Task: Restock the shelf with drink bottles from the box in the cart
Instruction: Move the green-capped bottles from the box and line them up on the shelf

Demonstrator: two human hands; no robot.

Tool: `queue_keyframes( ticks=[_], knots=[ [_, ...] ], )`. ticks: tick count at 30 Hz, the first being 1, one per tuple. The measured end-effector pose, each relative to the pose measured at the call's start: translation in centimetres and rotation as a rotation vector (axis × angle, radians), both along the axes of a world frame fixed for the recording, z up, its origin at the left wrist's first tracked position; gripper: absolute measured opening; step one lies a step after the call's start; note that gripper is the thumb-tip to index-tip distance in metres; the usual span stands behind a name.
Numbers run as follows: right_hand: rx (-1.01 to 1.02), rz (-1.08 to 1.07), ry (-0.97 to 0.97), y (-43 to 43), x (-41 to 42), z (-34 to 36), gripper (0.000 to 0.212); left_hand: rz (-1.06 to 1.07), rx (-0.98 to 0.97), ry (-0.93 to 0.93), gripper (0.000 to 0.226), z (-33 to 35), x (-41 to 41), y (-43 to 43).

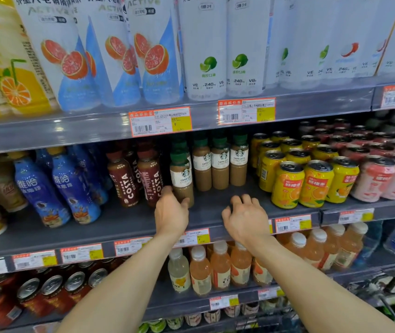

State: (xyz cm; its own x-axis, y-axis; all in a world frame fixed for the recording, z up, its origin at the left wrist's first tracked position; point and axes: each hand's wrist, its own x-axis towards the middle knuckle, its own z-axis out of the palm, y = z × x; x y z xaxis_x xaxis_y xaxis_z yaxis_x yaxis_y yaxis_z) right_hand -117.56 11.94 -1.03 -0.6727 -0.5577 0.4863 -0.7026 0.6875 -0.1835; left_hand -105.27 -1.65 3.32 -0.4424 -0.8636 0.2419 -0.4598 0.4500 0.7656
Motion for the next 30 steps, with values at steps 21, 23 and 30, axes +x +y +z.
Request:
queue_keyframes(
  ticks=[21,23,30],
  knots=[
    [0.036,0.010,-0.058,0.1,-0.1,0.2,0.039,-0.025,-0.026,-0.119,0.054,-0.6,-1.4,-0.7],
    [0.043,0.008,-0.065,0.2,-0.1,0.2,0.039,-0.033,-0.023,-0.111,0.058,-0.6,-1.2,-0.6],
    [0.037,0.009,-0.040,0.0,-0.2,-0.1,0.036,-0.123,-0.086,-0.005,0.062,-0.9,1.1,0.7]
  ],
)
